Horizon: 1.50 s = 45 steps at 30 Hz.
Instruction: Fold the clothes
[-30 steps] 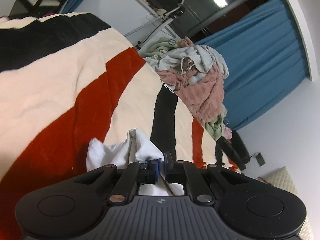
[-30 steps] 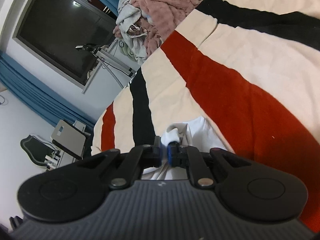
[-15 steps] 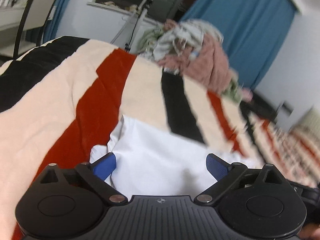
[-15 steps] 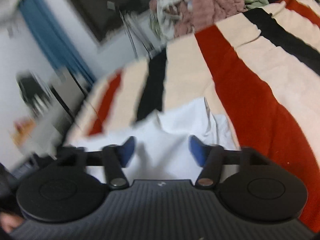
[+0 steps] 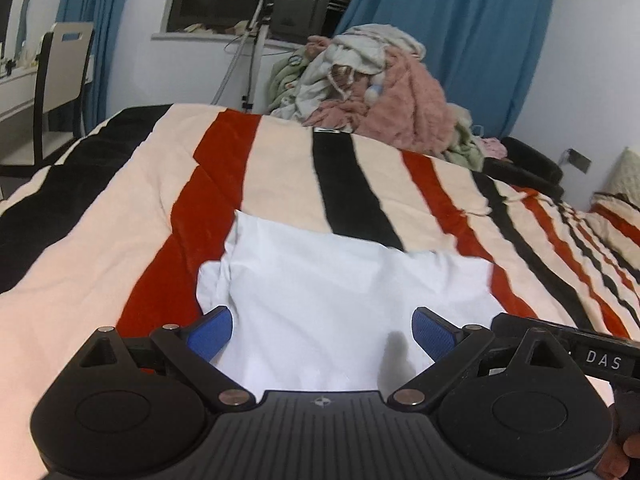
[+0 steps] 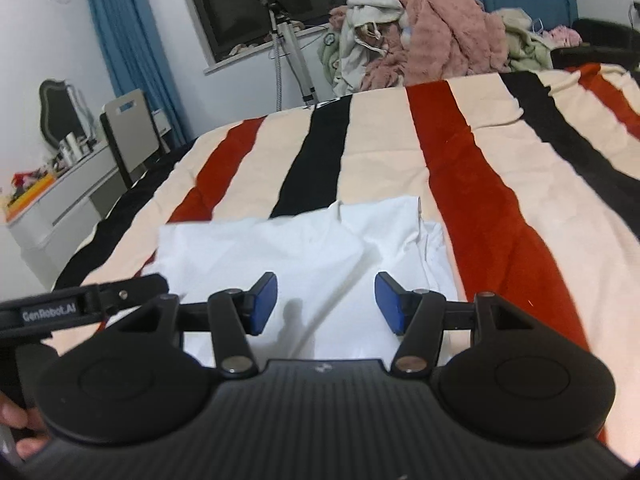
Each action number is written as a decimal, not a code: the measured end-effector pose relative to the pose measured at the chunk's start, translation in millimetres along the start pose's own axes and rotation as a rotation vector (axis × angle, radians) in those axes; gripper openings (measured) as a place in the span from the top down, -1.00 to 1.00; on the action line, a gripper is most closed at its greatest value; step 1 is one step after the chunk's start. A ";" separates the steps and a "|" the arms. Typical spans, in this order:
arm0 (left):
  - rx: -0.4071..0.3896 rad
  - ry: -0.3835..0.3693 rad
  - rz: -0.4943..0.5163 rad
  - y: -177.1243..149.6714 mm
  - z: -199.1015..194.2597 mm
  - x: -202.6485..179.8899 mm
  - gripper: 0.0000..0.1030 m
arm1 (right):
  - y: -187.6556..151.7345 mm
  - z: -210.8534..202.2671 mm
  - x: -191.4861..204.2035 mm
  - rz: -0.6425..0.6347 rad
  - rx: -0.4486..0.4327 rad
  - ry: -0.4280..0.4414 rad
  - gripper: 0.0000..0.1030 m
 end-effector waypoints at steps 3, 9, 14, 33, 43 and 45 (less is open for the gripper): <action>0.021 -0.010 0.016 -11.9 -18.5 -12.0 -0.89 | -10.6 -26.0 6.9 -0.028 -0.014 0.014 -0.12; 0.117 0.056 -0.003 -38.0 -14.9 -13.5 -0.88 | -23.1 -25.8 -3.7 -0.042 0.004 -0.038 -0.13; 0.088 0.041 -0.044 -39.1 -26.6 -9.0 -0.89 | -39.4 -7.7 -16.8 -0.007 0.078 -0.061 -0.08; 0.125 -0.180 -0.649 -71.6 -23.9 42.0 -0.80 | -40.8 -7.8 -16.2 0.025 0.076 -0.073 -0.08; 0.052 -0.126 -0.733 -74.5 -6.2 60.6 0.26 | -30.7 -24.9 -21.4 0.164 0.046 -0.038 -0.14; 0.042 -0.131 -0.734 -76.9 -7.8 60.4 0.35 | -25.6 -35.9 -26.5 0.297 0.049 0.043 -0.42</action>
Point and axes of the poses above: each gripper's, at about its wrist camera, not at the fingertips, and z roughly the way its jaws point, x to its left, y to its top, the point moved 3 cm from there along z, roughly the way its jaws point, and after that the axes turned 9 degrees about z, right-handed, at the moved point
